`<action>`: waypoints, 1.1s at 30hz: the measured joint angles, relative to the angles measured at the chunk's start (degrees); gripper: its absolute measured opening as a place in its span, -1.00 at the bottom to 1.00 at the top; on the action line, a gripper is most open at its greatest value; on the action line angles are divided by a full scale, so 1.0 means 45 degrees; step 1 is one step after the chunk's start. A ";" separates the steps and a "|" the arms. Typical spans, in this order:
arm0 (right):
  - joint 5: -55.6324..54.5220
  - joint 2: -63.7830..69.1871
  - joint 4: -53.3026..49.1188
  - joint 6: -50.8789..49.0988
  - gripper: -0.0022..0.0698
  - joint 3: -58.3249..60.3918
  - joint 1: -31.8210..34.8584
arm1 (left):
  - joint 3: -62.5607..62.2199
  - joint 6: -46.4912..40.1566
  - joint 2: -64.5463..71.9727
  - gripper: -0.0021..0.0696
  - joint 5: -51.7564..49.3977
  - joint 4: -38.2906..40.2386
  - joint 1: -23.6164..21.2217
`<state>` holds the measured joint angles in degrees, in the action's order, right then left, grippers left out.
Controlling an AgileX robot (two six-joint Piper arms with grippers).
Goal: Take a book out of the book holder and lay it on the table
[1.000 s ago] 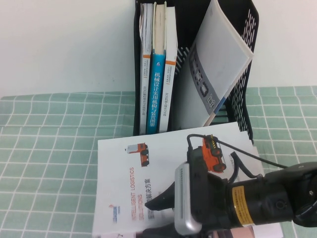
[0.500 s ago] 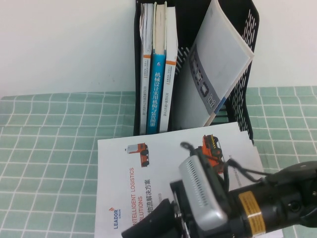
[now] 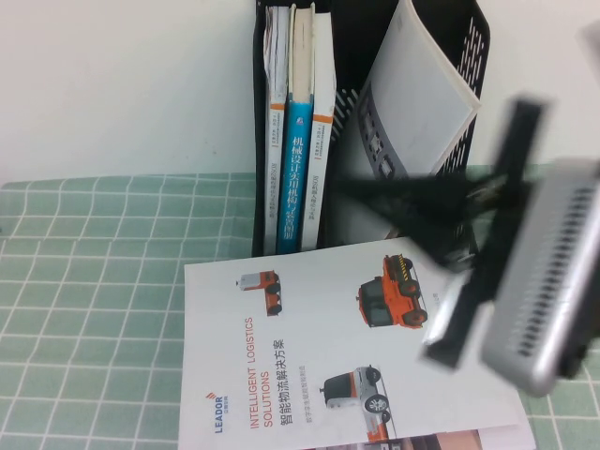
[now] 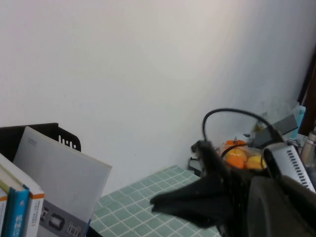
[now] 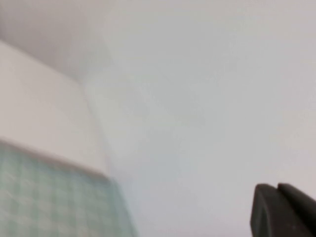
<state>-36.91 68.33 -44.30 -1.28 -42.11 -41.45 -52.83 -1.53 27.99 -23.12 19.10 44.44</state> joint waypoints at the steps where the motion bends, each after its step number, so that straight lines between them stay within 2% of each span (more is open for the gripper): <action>1: 0.1198 -0.0647 0.0299 0.0856 -0.93 0.0000 0.0000 | 0.0020 0.0000 -0.0028 -0.95 0.0000 -0.0083 0.0000; 4: 0.5003 -0.2490 0.0664 0.2082 -0.93 0.0000 0.0000 | 0.0107 0.0000 -0.0028 -0.95 0.0000 -0.1156 0.0000; 9: 1.1753 -0.4914 0.1704 0.2167 -0.93 0.0000 0.0000 | 0.0720 0.0026 -0.0028 -0.95 -0.0688 -0.4010 0.0000; 12: 1.3707 -0.6564 0.2788 0.2167 -0.94 0.0293 0.0000 | 0.1178 0.0233 -0.0028 -0.95 -0.1172 -0.5009 0.0000; 17: 1.4144 -0.9311 0.6623 0.2167 -0.94 0.1937 0.0000 | 0.2566 0.0579 -0.0028 -0.95 -0.0649 -0.5403 0.0000; 21: 1.4369 -1.1598 0.8838 0.2303 -0.94 0.4113 0.0000 | 0.4238 0.0724 -0.0028 -0.95 0.1628 -0.5585 0.0000; 26: 1.4196 -1.3902 0.9562 0.2303 -0.94 0.6188 0.0000 | 0.5838 0.0724 -0.0028 -0.95 0.4056 -0.5607 0.0000; 33: 1.3961 -1.5325 0.9490 0.2303 -0.94 0.6484 0.0000 | 0.6556 0.0724 -0.0028 -0.95 0.4371 -0.5607 0.0000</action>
<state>25.92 -0.64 -1.60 9.08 -12.93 -41.45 -23.33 1.73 27.86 -3.45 -6.13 44.44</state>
